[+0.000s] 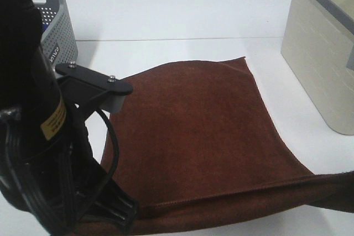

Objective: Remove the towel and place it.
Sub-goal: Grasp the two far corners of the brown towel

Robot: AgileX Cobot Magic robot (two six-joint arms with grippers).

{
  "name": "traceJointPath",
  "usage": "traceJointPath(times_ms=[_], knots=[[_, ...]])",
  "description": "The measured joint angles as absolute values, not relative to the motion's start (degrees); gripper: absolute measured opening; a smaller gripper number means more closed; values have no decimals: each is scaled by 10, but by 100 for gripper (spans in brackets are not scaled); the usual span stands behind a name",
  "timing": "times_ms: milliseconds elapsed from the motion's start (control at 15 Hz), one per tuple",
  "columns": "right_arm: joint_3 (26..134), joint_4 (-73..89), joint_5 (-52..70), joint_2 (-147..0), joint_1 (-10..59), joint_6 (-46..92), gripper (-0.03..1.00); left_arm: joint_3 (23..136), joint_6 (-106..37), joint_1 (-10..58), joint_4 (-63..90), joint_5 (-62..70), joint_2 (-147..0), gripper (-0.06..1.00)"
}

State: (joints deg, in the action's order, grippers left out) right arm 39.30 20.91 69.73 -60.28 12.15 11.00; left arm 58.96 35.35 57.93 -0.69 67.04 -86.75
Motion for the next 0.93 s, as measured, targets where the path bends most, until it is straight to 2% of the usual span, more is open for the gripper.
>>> traceJointPath(times_ms=[333, 400, 467, 533, 600, 733, 800, 867, 933], knots=[[367, 209, 697, -602, 121, 110, 0, 584, 355, 579, 22, 672, -867, 1], [367, 207, 697, -602, 121, 110, 0, 583, 355, 579, 28, 674, -867, 5], [367, 201, 697, -602, 121, 110, 2, 583, 355, 579, 29, 684, -867, 13], [367, 198, 697, -602, 121, 110, 7, 583, 355, 579, 30, 688, -867, 25], [367, 198, 697, -602, 121, 109, 18, 583, 355, 579, 30, 690, -867, 41], [367, 209, 697, -602, 121, 109, 47, 583, 355, 579, 30, 691, -867, 67], [367, 210, 697, -602, 121, 109, 62, 583, 355, 579, 30, 691, -867, 72], [367, 210, 697, -602, 121, 109, 71, 583, 355, 579, 30, 691, -867, 74], [367, 210, 697, -602, 121, 109, 75, 583, 355, 579, 30, 691, -867, 75]])
